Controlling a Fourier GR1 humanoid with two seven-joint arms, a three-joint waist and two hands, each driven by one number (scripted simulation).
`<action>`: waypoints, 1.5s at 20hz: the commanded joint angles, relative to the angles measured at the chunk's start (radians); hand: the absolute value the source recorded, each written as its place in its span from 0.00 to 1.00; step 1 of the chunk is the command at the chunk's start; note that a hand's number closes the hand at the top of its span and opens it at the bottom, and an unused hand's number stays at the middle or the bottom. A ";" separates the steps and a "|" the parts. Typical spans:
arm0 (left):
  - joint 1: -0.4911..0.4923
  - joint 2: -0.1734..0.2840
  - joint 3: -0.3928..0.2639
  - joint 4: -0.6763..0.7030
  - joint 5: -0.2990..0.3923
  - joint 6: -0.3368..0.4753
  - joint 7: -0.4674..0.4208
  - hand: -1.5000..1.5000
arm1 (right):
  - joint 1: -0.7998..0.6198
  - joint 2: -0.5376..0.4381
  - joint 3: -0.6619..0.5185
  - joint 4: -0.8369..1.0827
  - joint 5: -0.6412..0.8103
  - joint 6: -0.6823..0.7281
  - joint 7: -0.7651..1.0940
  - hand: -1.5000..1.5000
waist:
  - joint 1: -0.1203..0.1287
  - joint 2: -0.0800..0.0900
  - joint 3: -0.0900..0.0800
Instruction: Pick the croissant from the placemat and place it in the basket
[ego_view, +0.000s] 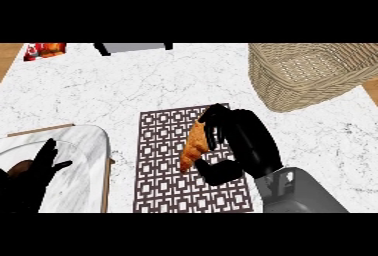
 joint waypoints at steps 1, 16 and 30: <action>0.058 -0.064 -0.078 0.090 -0.012 -0.008 0.032 0.50 | 0.035 -0.019 -0.162 -0.201 -0.078 -0.062 0.045 1.00 | 0.005 0.012 -0.026; -0.006 -0.084 -0.115 0.112 -0.064 -0.010 0.043 0.50 | -0.217 -0.306 -0.750 -0.288 -0.382 0.154 0.387 1.00 | 0.081 0.025 -0.028; -0.057 -0.083 -0.110 0.110 -0.054 -0.056 0.069 0.50 | -0.239 -0.440 -0.841 0.129 -0.374 0.258 0.092 1.00 | 0.122 0.037 -0.025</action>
